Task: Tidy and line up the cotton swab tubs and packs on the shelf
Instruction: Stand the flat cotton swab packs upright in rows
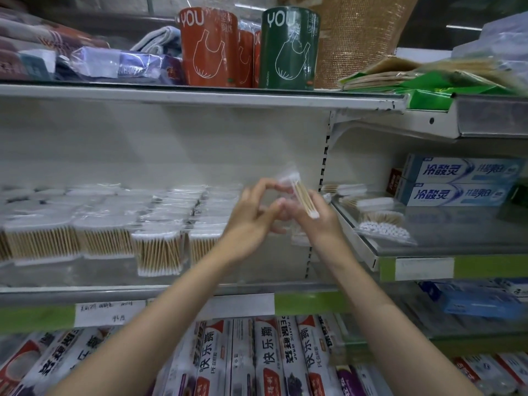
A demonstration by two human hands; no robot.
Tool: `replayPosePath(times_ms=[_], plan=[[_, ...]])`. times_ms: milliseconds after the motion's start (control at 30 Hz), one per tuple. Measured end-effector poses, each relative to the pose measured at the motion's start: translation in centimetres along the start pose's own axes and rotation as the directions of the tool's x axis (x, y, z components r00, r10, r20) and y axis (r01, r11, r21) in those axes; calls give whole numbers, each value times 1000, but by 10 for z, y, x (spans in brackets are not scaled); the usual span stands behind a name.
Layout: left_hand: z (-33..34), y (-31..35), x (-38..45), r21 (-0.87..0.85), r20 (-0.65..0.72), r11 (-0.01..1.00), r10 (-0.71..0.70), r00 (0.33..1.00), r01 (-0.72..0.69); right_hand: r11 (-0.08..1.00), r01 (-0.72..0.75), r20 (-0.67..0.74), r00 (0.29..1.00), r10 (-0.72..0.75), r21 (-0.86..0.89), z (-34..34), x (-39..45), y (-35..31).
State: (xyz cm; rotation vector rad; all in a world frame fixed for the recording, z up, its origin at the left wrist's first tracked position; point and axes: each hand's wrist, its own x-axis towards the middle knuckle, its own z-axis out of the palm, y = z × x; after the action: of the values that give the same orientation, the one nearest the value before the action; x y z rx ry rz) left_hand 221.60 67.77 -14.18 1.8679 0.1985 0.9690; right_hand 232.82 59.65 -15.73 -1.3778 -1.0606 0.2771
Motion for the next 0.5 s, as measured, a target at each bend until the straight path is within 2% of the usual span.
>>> replayPosePath(times_ms=[100,167,233,300,367,433,500], plan=[[-25,18,36,367,-72,930,62,995,-32,996,-39,-5,999,40,80,1,24,-14],[-42,24,61,499,-18,863,102,995,-80,984,-25,39,999,19,179,5,40,-16],[-53,26,84,586,69,807,39,997,-72,985,-32,18,999,29,169,9,58,-14],[-56,20,106,780,139,617,-8,990,-105,995,-80,-29,996,82,62,14,78,-9],[-56,8,123,880,187,454,-56,981,-142,972,-186,-58,982,179,-142,18,94,0],[-52,-7,136,912,206,382,-105,973,-152,921,-274,-125,961,248,-276,19,99,6],[-49,-21,145,934,216,315,-124,969,-168,908,-281,-189,955,231,-311,17,98,7]])
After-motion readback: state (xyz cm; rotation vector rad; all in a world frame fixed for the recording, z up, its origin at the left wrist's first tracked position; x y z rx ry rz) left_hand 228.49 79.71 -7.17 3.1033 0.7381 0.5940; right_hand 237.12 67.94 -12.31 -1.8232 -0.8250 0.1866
